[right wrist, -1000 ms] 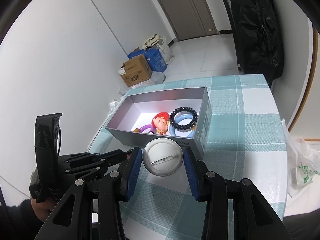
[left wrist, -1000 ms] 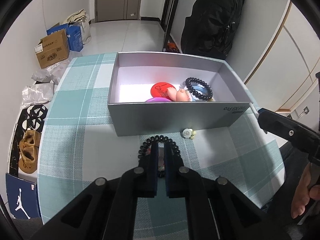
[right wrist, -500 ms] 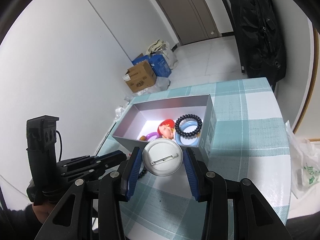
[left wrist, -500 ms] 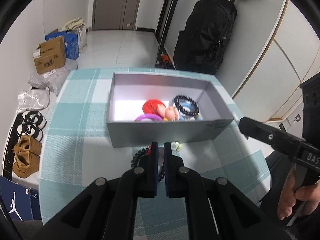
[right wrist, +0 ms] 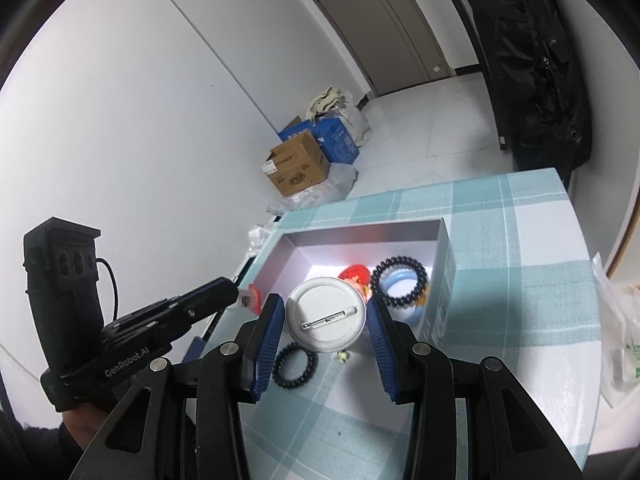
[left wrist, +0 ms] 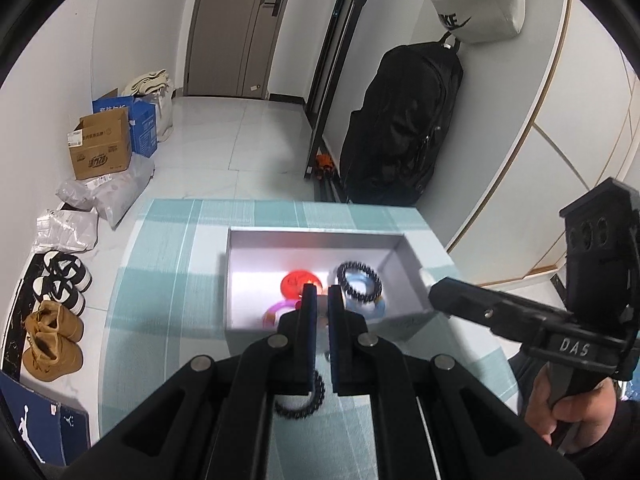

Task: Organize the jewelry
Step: 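Carry the badge and red item into the silver box and open both tools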

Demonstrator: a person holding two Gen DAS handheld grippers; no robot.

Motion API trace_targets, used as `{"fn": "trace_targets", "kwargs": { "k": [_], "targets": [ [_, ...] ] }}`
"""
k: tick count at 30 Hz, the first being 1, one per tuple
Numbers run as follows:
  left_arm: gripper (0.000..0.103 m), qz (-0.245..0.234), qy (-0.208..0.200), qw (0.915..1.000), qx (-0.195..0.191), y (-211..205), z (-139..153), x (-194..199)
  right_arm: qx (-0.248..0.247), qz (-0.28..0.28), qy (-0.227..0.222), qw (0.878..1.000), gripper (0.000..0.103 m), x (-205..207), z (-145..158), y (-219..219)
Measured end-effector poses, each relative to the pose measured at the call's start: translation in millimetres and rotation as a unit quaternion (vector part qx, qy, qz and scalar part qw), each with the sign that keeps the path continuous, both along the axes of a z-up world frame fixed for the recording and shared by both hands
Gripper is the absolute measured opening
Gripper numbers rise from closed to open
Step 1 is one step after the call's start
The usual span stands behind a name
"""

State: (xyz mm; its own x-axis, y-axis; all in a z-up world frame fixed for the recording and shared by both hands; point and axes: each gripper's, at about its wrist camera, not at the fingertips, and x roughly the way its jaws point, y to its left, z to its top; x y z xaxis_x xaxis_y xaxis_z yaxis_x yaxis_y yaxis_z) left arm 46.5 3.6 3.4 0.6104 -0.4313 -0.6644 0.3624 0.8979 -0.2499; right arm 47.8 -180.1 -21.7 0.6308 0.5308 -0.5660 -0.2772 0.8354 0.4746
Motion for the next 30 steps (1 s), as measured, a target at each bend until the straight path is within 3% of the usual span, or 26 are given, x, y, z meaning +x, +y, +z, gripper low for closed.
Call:
{"fn": "trace_targets", "kwargs": {
  "k": [20,30],
  "targets": [
    [0.001,-0.012,0.032,0.9989,-0.032,-5,-9,49,-0.012,0.021,0.02,1.0,0.042,52,-4,8],
    [0.001,-0.022,0.075,0.9965,-0.029,-11,-29,60,-0.024,0.014,0.041,0.999,0.042,64,-22,8]
  ]
}}
